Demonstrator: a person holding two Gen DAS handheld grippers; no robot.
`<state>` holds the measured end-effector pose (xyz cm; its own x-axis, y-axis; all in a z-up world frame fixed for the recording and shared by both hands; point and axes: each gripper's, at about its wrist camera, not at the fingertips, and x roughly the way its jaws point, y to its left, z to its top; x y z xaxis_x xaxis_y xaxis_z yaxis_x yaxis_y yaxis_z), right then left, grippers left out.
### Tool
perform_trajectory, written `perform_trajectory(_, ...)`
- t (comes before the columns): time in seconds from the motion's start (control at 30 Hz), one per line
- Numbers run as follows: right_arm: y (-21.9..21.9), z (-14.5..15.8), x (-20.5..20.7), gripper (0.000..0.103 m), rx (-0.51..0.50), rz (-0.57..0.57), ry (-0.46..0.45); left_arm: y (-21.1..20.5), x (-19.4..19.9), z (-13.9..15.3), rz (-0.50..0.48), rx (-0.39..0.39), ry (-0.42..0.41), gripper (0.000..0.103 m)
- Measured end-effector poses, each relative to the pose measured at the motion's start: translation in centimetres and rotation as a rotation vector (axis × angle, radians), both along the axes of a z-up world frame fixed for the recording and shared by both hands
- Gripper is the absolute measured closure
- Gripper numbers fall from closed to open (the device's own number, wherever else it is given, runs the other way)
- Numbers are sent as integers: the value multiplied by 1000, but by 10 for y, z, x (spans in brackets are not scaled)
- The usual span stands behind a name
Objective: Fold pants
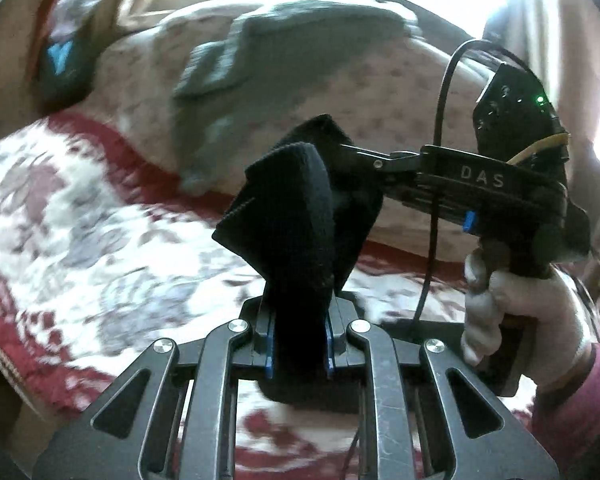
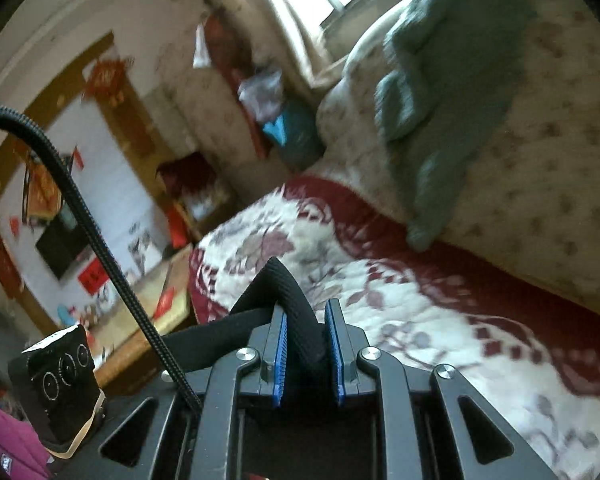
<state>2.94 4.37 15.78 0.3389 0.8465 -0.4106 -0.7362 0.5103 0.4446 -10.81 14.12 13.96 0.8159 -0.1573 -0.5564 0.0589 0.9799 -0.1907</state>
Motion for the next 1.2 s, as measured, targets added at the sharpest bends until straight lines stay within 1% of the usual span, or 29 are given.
perform_trajectory(0.13,-71,3,-19,86,61,-102,5,-51,-6,6,-116,32,-12,87)
perform_trajectory(0.17,-83,1,-23,86,70,-119,9,-68,-7,4,-156,49,-12,87)
perform_trajectory(0.2,-104,-2,-28,86,81,-151,16,-79,-7,2,-179,60,-10,87)
perform_trajectory(0.27,-132,-9,-36,86,98,-197,27,-102,-6,-4,-231,84,1,87)
perform_trajectory(0.3,-151,-16,-42,86,111,-229,41,-120,-5,-11,-268,98,18,87)
perform_trajectory(0.33,-163,-21,-46,86,113,-254,48,-127,-4,-16,-284,106,28,87)
perform_trajectory(0.43,-201,-43,-59,86,100,-333,68,-167,-1,-43,-352,155,81,87)
perform_trajectory(0.5,-221,-58,-63,86,106,-378,94,-187,-3,-58,-381,189,103,87)
perform_trajectory(0.57,-243,-79,-67,86,128,-429,136,-205,-5,-74,-407,234,122,87)
perform_trajectory(0.6,-252,-90,-69,86,138,-448,159,-214,-3,-82,-424,251,145,87)
perform_trajectory(0.67,-263,-110,-71,86,146,-480,196,-225,0,-94,-435,282,175,87)
perform_trajectory(0.7,-268,-115,-73,86,155,-494,208,-228,1,-96,-437,292,178,87)
perform_trajectory(0.77,-279,-125,-75,82,185,-525,252,-231,2,-99,-440,315,175,87)
perform_trajectory(0.8,-285,-126,-76,76,180,-550,278,-234,1,-100,-438,331,169,86)
perform_trajectory(0.87,-292,-124,-80,69,155,-581,297,-236,-1,-101,-432,355,158,85)
perform_trajectory(0.93,-300,-116,-87,66,133,-598,286,-239,-9,-101,-425,387,143,85)
perform_trajectory(1.0,-307,-106,-97,56,121,-619,255,-241,-13,-100,-420,438,115,84)
perform_trajectory(1.07,-315,-96,-108,55,124,-638,225,-246,-19,-97,-420,475,81,80)
perform_trajectory(1.13,-325,-89,-118,55,143,-658,211,-246,-23,-93,-420,485,59,76)
perform_trajectory(1.2,-333,-86,-126,55,171,-680,209,-245,-24,-91,-414,482,64,75)
